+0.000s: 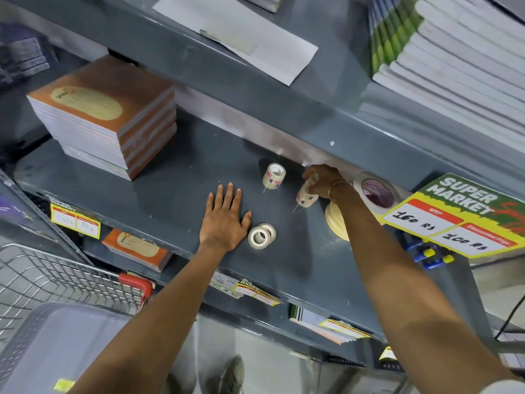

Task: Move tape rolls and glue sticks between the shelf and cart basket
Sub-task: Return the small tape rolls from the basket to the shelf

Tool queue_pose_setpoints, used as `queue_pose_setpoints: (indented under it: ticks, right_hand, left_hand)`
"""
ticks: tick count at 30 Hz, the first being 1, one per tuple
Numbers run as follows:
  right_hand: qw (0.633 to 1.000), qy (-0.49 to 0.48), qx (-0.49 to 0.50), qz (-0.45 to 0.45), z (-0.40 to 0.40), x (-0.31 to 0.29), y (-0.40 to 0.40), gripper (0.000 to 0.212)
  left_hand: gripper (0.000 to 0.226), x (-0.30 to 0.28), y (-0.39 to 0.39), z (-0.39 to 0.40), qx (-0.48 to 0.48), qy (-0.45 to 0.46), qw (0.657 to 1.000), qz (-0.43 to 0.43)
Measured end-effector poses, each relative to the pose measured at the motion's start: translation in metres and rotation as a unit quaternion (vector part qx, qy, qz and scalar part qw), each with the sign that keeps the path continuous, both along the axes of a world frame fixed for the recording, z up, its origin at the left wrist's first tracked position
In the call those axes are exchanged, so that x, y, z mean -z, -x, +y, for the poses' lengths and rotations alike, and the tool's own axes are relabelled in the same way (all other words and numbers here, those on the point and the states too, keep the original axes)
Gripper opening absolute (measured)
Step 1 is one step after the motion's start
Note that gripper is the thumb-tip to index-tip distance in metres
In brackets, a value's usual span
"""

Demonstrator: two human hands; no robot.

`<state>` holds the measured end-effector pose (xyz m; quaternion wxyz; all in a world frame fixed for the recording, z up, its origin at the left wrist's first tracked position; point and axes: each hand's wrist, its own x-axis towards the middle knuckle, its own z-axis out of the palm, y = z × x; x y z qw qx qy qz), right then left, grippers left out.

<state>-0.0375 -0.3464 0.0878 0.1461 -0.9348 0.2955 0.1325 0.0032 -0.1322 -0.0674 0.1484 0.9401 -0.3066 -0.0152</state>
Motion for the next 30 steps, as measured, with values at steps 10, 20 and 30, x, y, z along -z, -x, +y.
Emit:
queue_pose_setpoints:
  ticks: [10,20,30]
  right_hand:
    - [0.987,0.054,0.0,-0.151,0.047,-0.002,0.024,0.037]
    - [0.995,0.05,-0.088,0.011,0.132,0.07,0.056,0.061]
    - [0.993,0.012,-0.11,-0.041,0.113,0.069,0.054,0.039]
  left_hand:
    - [0.068,-0.001,0.0,0.0,0.002,-0.001,1.0,0.007]
    - [0.067,-0.002,0.0,0.0,0.003,0.0,1.0,0.013]
    - [0.067,-0.001,0.0,0.0,-0.001,0.005,1.0,0.009]
